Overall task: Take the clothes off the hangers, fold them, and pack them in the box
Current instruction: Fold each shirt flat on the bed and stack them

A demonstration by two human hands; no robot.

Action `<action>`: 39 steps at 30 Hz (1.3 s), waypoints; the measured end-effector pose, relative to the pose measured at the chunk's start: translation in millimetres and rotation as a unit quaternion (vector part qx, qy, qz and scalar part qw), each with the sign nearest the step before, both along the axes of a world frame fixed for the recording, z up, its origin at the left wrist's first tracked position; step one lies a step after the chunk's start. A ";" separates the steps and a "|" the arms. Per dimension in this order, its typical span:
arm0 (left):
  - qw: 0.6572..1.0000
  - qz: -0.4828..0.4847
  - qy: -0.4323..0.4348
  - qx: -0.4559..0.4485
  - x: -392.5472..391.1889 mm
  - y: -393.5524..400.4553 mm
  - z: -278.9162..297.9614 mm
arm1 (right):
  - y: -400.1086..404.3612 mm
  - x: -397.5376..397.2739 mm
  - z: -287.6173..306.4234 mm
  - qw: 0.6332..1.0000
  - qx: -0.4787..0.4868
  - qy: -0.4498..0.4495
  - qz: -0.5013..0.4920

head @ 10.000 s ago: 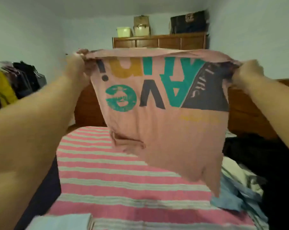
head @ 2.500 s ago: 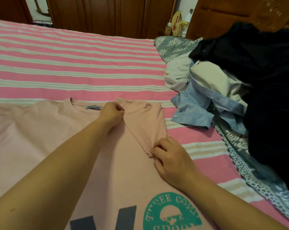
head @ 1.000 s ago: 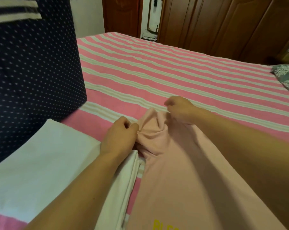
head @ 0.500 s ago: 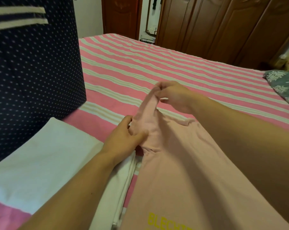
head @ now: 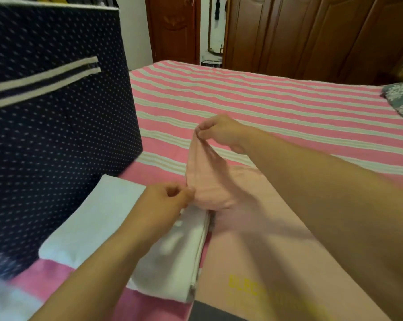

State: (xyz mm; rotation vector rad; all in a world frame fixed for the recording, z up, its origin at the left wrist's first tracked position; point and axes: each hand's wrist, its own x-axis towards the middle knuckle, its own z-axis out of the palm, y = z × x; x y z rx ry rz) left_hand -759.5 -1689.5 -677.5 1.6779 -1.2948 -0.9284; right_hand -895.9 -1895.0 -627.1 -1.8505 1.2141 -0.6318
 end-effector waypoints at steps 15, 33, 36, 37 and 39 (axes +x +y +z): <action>0.990 0.140 0.031 0.003 -10.3 -16.9 -41.9 | -11.3 45.4 -9.6 0.987 0.022 0.156 -0.041; 0.853 -0.207 -0.455 -0.146 -112.5 20.1 -37.2 | 46.9 -184.9 -39.4 0.944 0.156 0.252 -0.143; 0.820 -0.166 -0.516 -0.184 -75.1 11.8 -52.2 | 20.8 -168.9 -51.1 0.962 0.011 0.238 -0.133; 0.811 -0.173 -0.525 -0.193 -67.8 8.4 -52.5 | 12.0 -159.5 -53.9 0.967 0.000 0.230 -0.108; 0.801 -0.198 -0.530 -0.195 -64.7 3.5 -49.8 | -3.0 -137.1 -60.6 0.975 -0.009 0.220 -0.041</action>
